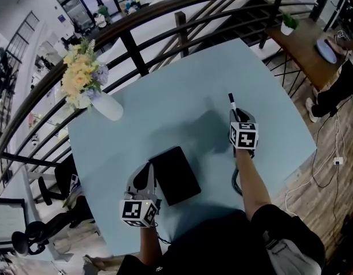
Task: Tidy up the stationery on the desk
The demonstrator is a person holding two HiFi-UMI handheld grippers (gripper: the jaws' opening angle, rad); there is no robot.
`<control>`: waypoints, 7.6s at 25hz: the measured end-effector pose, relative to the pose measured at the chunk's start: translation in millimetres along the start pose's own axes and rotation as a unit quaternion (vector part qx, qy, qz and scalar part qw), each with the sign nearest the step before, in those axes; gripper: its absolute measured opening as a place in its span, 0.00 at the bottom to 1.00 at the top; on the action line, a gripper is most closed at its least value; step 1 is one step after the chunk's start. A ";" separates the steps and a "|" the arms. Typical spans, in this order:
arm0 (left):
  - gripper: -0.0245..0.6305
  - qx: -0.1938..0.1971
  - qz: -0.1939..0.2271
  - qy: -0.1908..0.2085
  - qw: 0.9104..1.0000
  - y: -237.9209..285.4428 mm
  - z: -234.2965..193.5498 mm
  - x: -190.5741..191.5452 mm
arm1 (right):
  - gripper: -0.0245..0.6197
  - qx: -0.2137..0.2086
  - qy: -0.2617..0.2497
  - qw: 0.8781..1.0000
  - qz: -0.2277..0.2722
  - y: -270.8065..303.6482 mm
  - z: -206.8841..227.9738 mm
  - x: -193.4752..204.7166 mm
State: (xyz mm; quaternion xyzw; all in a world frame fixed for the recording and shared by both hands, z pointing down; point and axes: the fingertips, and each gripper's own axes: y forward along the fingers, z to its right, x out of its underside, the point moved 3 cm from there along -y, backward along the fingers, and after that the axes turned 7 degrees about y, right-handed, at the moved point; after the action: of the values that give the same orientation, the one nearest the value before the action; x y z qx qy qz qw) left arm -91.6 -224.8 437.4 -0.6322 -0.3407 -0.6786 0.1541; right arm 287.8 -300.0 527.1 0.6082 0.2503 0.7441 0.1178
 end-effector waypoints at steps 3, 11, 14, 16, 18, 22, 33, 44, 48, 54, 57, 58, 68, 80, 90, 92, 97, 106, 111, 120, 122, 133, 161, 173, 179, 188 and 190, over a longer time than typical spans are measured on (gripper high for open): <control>0.03 -0.002 0.005 0.007 1.000 -7.7 2.6 -4.6 | 0.16 -0.005 0.002 1.000 0.009 -15.1 -2.4 0.3; 0.03 0.006 0.015 0.014 1.000 -22.4 20.2 -13.1 | 0.16 -0.026 0.008 0.999 0.026 -53.9 -4.8 0.3; 0.03 0.010 0.020 0.019 1.000 -26.6 25.4 -15.4 | 0.16 -0.030 0.010 0.999 0.032 -67.6 -3.6 2.1; 0.03 0.012 0.023 0.022 0.999 -30.1 30.0 -17.1 | 0.16 -0.032 0.013 0.999 0.036 -77.8 -2.4 3.6; 0.03 0.013 0.027 0.026 0.999 -32.2 33.3 -19.8 | 0.16 -0.036 0.012 0.998 0.041 -86.1 -2.6 2.7; 0.03 0.017 0.034 0.030 0.999 -36.4 37.4 -21.0 | 0.16 -0.043 0.012 0.998 0.051 -100.7 -6.2 2.6; 0.03 0.043 0.039 0.039 0.998 -40.6 61.6 -20.3 | 0.16 -0.045 0.015 0.997 0.058 -140.3 1.8 13.5; 0.03 0.054 0.044 0.045 0.997 -44.2 64.4 -17.6 | 0.16 -0.053 0.008 0.997 0.058 -165.0 -5.8 24.1; 0.03 0.049 0.045 0.045 0.997 -47.3 61.6 -16.8 | 0.16 -0.064 0.003 0.996 0.054 -168.4 -15.0 27.3; 0.03 0.034 0.043 0.042 0.998 -56.9 54.2 -12.5 | 0.16 -0.086 -0.006 0.996 0.037 -164.5 -34.4 39.0; 0.03 0.023 0.042 0.039 0.998 -63.8 49.3 -9.1 | 0.16 -0.099 -0.007 0.995 0.026 -160.8 -45.0 47.2; 0.03 0.020 0.042 0.038 0.998 -66.1 47.9 -8.2 | 0.16 -0.104 -0.006 0.994 0.022 -159.5 -48.7 50.0; 0.03 -0.016 0.034 0.030 0.999 -88.1 34.7 1.3 | 0.16 -0.147 -0.012 0.989 -0.024 -143.6 -86.5 79.4; 0.03 -0.067 0.026 0.018 0.997 -120.1 16.4 11.4 | 0.16 -0.187 -0.009 0.979 -0.078 -125.2 -124.4 112.3; 0.03 -0.099 0.022 0.010 0.995 -143.6 -2.3 18.3 | 0.17 -0.206 -0.009 0.972 -0.111 -114.2 -153.8 133.3; 0.03 -0.104 0.021 0.009 0.994 -146.7 -4.6 19.6 | 0.16 -0.210 -0.011 0.970 -0.118 -112.9 -158.9 136.2; 0.03 -0.116 0.021 0.005 0.993 -151.2 -5.5 20.8 | 0.17 -0.220 -0.014 0.966 -0.136 -108.4 -166.5 145.2; 0.03 -0.140 0.018 0.000 0.990 -159.6 -8.6 25.0 | 0.17 -0.234 -0.015 0.959 -0.160 -101.5 -175.5 156.8; 0.03 -0.144 0.014 -0.003 0.989 -162.4 -8.7 26.9 | 0.17 -0.235 -0.014 0.957 -0.171 -99.5 -179.5 161.9; 0.03 -0.156 0.012 -0.007 0.988 -168.8 -8.6 28.6 | 0.17 -0.236 -0.028 0.952 -0.191 -97.9 -182.0 171.1; 0.03 -0.159 0.011 -0.007 0.987 -170.1 -8.6 28.6 | 0.17 -0.238 -0.029 0.952 -0.192 -97.9 -182.4 171.3; 0.03 -0.162 0.017 -0.006 0.987 -171.2 -8.5 21.5 | 0.18 -0.239 -0.046 0.949 -0.201 -97.0 -181.7 170.3; 0.03 -0.155 0.019 -0.006 0.988 -168.4 -6.8 21.8 | 0.13 -0.244 -0.018 0.957 -0.153 -104.0 -176.4 148.4; 0.03 -0.133 0.027 0.000 0.991 -158.7 -1.1 15.6 | 0.05 -0.251 0.000 0.966 -0.060 -121.7 -171.2 106.8; 0.03 -0.117 0.032 0.002 0.993 -148.2 4.0 14.9 | 0.05 -0.271 -0.008 0.963 -0.016 -139.0 -175.1 82.0; 0.03 -0.091 0.035 0.009 0.995 -130.7 13.6 10.7 | 0.05 -0.281 -0.013 0.959 0.030 -160.0 -169.0 53.5; 0.03 -0.088 0.036 0.010 0.995 -127.9 15.4 9.7 | 0.05 -0.283 -0.011 0.958 0.036 -162.8 -167.5 48.9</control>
State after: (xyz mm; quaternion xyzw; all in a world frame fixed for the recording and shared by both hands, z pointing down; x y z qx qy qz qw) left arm -163.4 -120.4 412.0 -0.6486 -0.2556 -0.7059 0.1256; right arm 93.9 -177.0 461.9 0.5670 0.0063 0.7812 0.2610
